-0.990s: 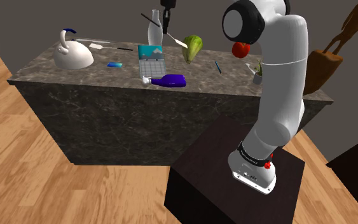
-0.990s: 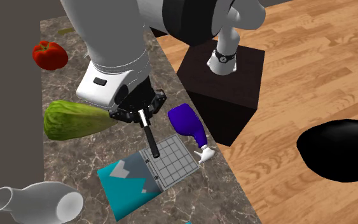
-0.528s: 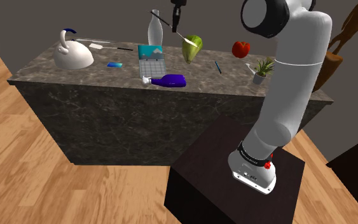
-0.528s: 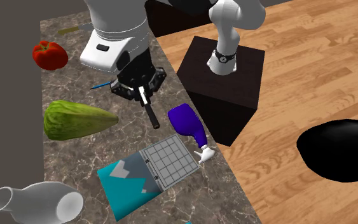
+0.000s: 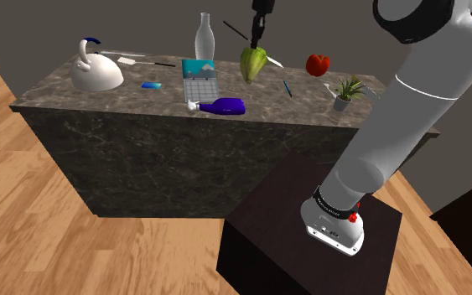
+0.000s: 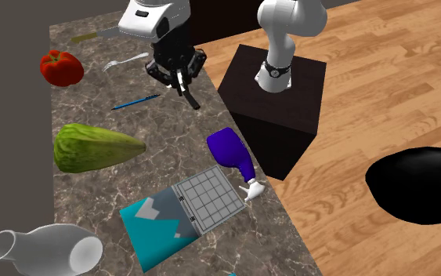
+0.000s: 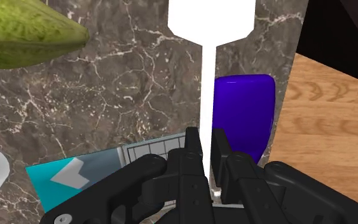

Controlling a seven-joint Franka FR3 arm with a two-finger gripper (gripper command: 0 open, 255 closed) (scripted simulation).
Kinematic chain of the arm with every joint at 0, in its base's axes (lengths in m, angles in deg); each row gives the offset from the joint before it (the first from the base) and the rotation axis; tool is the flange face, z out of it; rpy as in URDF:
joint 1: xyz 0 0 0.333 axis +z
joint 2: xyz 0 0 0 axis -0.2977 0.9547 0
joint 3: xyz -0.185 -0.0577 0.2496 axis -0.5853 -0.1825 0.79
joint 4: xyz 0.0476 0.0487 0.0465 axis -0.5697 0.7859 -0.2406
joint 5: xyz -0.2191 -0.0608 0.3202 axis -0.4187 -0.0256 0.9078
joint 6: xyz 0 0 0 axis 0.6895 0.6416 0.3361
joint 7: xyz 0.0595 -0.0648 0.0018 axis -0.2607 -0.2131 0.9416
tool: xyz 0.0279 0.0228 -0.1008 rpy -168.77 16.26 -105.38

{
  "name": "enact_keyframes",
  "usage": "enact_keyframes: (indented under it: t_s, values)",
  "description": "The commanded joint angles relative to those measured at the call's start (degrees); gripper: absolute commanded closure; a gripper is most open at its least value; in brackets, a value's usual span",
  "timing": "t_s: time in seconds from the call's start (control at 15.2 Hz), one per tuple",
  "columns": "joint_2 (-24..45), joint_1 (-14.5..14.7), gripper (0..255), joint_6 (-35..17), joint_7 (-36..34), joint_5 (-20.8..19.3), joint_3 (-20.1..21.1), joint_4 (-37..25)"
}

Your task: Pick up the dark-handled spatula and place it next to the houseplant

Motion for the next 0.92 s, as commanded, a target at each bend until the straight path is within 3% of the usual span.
enact_keyframes:
  t_s: [0.0, 0.86]
  values:
    - [-4.1, -0.7, 255, -0.8, 1.2, -1.5, -0.7, 4.7]
    - [-25.7, -7.2, 255, 0.5, 8.2, -10.7, -4.8, 23.7]
